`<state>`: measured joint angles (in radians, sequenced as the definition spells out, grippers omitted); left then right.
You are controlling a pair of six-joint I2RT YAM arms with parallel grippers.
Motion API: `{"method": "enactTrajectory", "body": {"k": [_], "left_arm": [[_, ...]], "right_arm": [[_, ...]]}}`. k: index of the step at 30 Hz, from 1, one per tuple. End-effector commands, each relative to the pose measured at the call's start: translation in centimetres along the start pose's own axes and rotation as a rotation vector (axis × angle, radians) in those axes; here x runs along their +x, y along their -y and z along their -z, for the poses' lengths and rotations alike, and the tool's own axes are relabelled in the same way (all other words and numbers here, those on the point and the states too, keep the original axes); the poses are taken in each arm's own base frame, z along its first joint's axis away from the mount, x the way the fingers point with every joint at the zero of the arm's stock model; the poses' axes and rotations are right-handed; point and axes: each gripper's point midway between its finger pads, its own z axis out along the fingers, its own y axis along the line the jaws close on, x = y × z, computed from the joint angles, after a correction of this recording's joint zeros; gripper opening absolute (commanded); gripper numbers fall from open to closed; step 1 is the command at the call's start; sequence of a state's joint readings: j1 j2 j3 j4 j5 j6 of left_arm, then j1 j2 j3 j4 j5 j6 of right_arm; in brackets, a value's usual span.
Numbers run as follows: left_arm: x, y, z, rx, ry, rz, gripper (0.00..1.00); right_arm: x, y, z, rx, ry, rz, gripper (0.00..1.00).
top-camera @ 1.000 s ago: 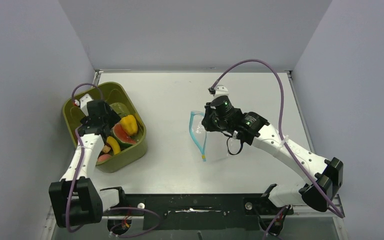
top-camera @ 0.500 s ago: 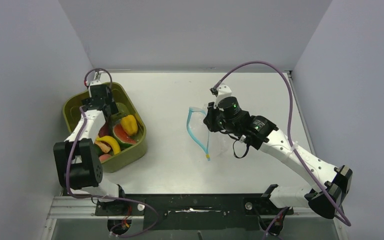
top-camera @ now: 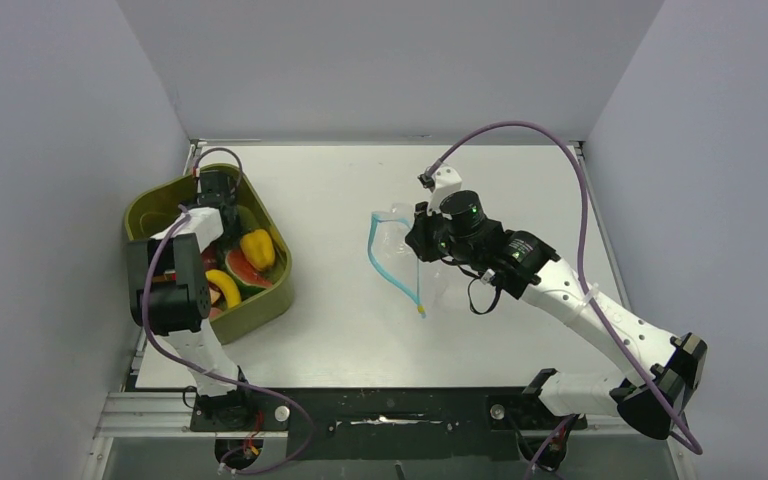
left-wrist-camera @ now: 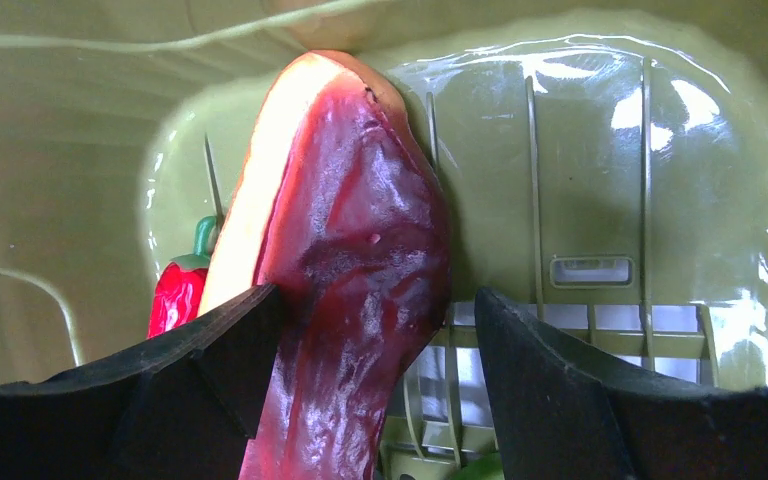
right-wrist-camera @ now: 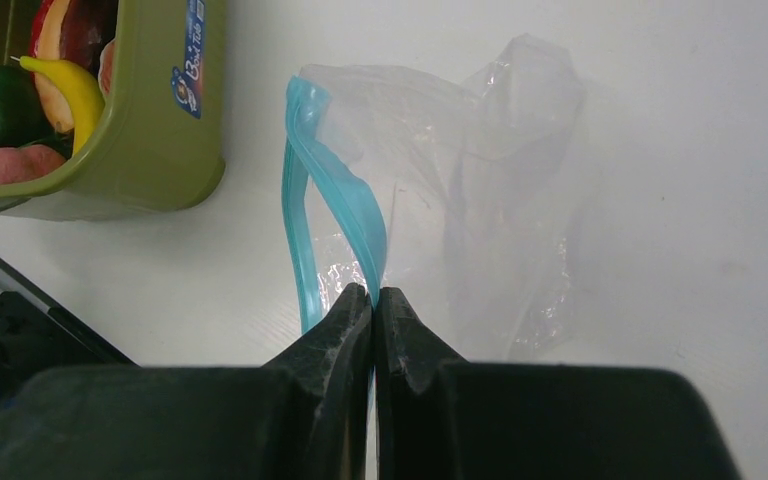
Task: Place the food in the zip-top bag and seal the zipper
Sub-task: Pick up the fake food from the bin.
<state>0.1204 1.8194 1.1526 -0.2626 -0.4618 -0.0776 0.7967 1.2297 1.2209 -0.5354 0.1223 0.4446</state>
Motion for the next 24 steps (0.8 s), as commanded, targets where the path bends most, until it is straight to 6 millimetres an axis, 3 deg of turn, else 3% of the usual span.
{"method": "enactTrajectory", "body": {"k": [1,5,9,15,24], "left_arm": [[-2.1,-0.3,-1.0,-0.057,0.068,-0.005,0.7],[-1.3,-0.3,-1.6,-0.081,0.064,-0.015,0.63],[-1.4,0.0,-1.4,-0.087,0.08,-0.028,0.34],[-2.5,0.8,0.4,-0.058,0.122,-0.014,0.01],[-5.6,1.1,5.3,-0.017,0.207,0.054,0.0]], "right_arm": [[-2.4,-0.6,0.4,-0.03,0.071,0.011,0.0],[-2.5,-0.8,0.3,-0.039,0.072,0.006,0.0],[-2.5,-0.8,0.3,-0.038,0.07,0.001,0.0],[-2.6,-0.6,0.6,-0.028,0.079,-0.004,0.0],[-2.0,-0.8,0.9,-0.048,0.079,-0.035,0.0]]}}
